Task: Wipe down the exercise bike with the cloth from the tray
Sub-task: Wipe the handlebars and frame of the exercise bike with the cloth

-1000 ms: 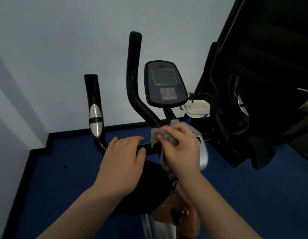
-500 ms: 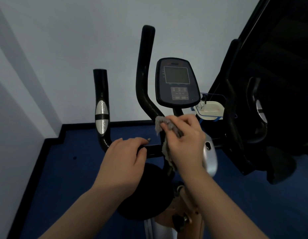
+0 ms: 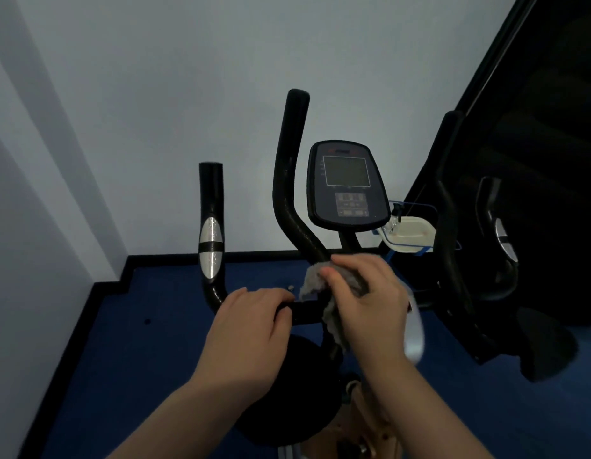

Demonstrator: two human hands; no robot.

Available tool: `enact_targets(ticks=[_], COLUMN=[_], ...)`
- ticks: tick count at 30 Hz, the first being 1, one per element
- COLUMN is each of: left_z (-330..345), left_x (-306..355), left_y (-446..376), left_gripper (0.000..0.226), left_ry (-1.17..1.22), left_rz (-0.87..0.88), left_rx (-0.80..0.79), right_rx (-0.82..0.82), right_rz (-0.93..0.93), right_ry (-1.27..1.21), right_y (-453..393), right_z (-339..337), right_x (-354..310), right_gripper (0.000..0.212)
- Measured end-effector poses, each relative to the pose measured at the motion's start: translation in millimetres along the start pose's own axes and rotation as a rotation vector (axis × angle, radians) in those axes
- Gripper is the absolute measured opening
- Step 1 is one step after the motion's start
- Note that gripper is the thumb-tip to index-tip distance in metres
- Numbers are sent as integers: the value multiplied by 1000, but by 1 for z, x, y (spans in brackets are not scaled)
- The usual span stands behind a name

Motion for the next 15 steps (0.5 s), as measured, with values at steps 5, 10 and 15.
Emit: enact_targets(ticks=[5, 10, 15], left_z=[1, 2, 0], left_x=[1, 1, 3], left_y=[2, 0, 0], left_gripper=[27, 27, 26], left_ry=[-2, 6, 22], left_rz=[3, 4, 14], left_rx=[-15, -17, -17], right_rx=[-91, -111, -70], right_rz=[29, 3, -38], right_ry=[46, 62, 88], right_y=[31, 43, 2], right_z=[-8, -8, 16], right_x=[7, 6, -6], right_gripper=[21, 15, 12])
Point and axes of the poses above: each hand's wrist, its own y-axis away from the middle knuckle, its own z-axis out of the palm, x = y × z, the point moved 9 cm from there along -y, towards the middle knuckle, and after that the axes turned 1 degree about -y, right-handed, at the moved point
